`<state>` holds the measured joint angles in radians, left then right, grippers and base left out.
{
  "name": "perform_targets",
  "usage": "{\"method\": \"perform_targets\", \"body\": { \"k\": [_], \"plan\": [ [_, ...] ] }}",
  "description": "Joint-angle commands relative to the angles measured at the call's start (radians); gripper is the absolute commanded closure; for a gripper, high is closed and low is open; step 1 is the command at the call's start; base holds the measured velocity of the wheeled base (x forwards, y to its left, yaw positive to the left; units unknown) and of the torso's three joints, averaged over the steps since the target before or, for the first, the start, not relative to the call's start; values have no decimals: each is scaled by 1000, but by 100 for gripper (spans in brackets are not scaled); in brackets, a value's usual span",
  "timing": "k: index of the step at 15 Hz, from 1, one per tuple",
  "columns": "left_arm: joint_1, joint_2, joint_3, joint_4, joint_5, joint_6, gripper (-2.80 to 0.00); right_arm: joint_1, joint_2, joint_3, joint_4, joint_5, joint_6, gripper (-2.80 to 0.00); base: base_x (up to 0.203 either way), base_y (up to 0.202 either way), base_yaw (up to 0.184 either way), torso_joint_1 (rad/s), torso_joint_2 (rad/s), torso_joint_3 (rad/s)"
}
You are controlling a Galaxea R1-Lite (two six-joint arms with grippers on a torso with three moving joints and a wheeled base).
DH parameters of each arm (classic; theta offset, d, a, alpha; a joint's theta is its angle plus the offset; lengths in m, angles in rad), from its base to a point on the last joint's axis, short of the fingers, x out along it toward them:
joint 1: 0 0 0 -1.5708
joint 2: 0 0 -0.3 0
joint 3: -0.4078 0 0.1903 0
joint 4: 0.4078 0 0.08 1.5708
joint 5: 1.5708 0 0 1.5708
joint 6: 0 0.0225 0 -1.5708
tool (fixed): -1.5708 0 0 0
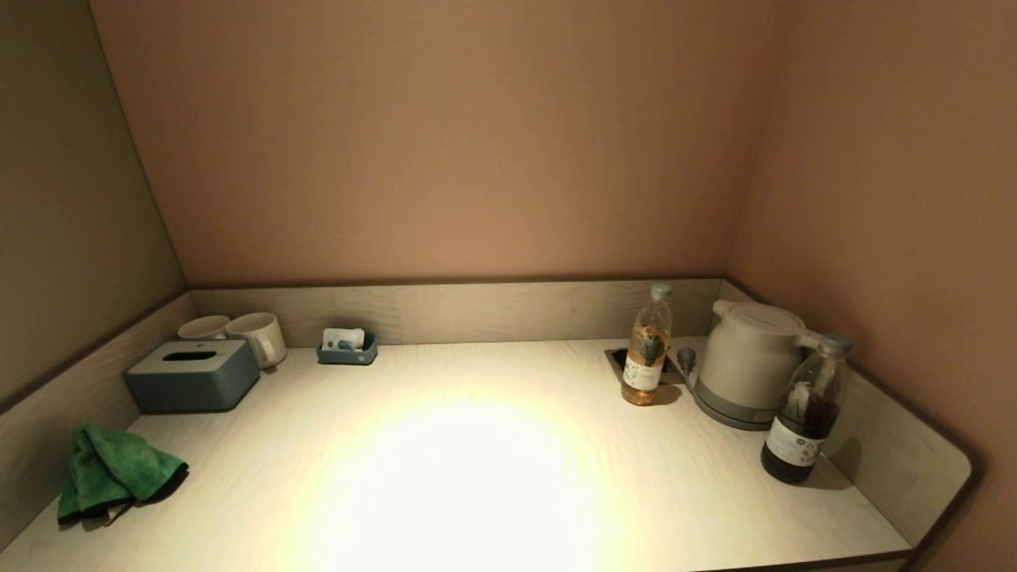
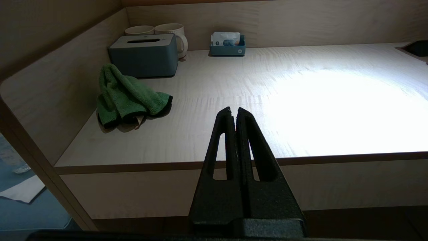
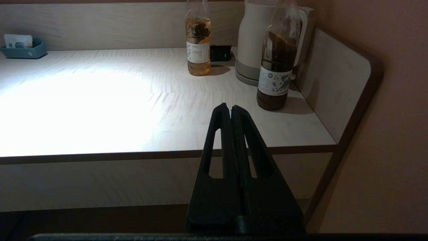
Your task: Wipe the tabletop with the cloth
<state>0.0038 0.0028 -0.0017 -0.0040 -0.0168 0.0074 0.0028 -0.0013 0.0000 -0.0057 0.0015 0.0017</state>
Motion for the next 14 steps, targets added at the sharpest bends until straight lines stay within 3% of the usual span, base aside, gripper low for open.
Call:
{"method": "perform_targets", "body": {
  "k": [1,14],
  "plan": [
    [1,-1,0,-1,0,-1,0,0,1,0,0,0,0,0,0,0,0,0,0,0],
    [1,-1,0,-1,0,-1,0,-1,1,0,0,0,0,0,0,0,0,0,0,0]
  ]
}}
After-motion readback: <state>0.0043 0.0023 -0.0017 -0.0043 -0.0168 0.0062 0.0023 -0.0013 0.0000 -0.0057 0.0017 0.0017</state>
